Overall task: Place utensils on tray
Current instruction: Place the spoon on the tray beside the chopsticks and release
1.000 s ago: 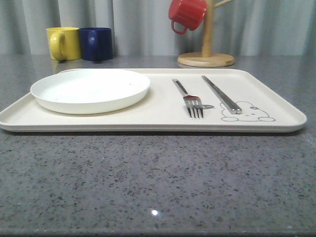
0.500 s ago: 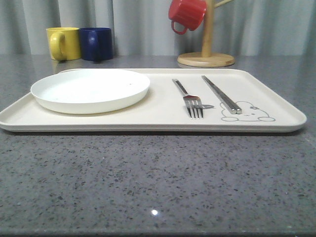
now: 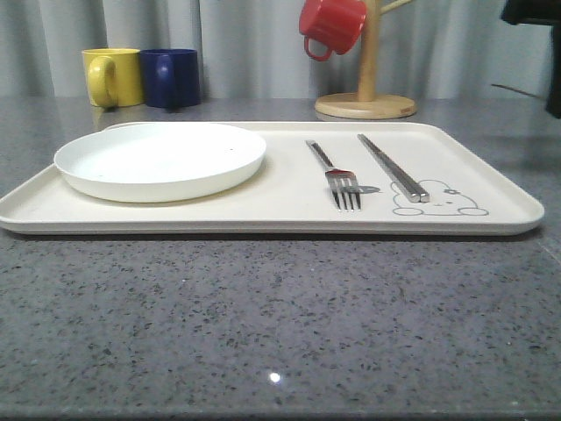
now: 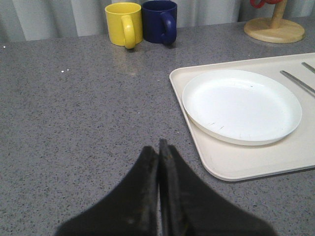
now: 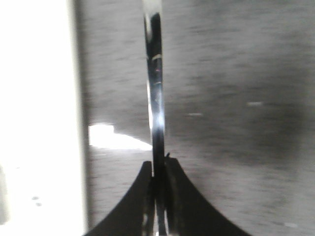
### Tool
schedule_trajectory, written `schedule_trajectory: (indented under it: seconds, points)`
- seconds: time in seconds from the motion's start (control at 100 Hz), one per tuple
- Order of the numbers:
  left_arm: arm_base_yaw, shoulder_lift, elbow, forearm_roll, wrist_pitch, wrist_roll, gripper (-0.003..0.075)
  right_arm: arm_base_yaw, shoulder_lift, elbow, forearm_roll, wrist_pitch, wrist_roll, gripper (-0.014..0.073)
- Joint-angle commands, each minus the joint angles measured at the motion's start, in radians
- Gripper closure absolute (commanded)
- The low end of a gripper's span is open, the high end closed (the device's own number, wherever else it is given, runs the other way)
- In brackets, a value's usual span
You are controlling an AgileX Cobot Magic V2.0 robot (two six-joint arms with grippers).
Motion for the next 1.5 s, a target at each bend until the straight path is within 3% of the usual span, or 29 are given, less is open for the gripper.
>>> schedule_trajectory:
  seconds: [0.0, 0.31, 0.79, 0.89, 1.03, 1.13, 1.42, 1.49]
  points:
    - [-0.004, 0.009, -0.026, -0.006, -0.070, -0.011, 0.0739, 0.048, -0.053, -0.029, 0.050, -0.028, 0.035, 0.0662]
    - [-0.004, 0.009, -0.026, -0.006, -0.070, -0.011, 0.0739, 0.179, 0.000, -0.029, 0.065, -0.110, 0.154, 0.0661]
    - [-0.004, 0.009, -0.026, -0.006, -0.070, -0.011, 0.0739, 0.185, 0.069, -0.029, 0.063, -0.139, 0.221, 0.0657]
    - [-0.004, 0.009, -0.026, -0.006, -0.070, -0.011, 0.0739, 0.185, 0.071, -0.029, 0.060, -0.137, 0.221, 0.0592]
    - [-0.004, 0.009, -0.026, -0.006, -0.070, -0.011, 0.0739, 0.185, 0.071, -0.029, 0.060, -0.137, 0.221, 0.0373]
    - [-0.004, 0.009, -0.026, -0.006, -0.070, -0.011, 0.0739, 0.185, 0.070, -0.029, 0.060, -0.137, 0.221, 0.0267]
    - [-0.004, 0.009, -0.026, -0.006, -0.070, -0.011, 0.0739, 0.185, -0.006, -0.029, 0.017, -0.151, 0.221, 0.0256]
    - [-0.004, 0.009, -0.026, -0.006, -0.070, -0.011, 0.0739, 0.185, -0.044, -0.029, -0.019, -0.152, 0.221, 0.0298]
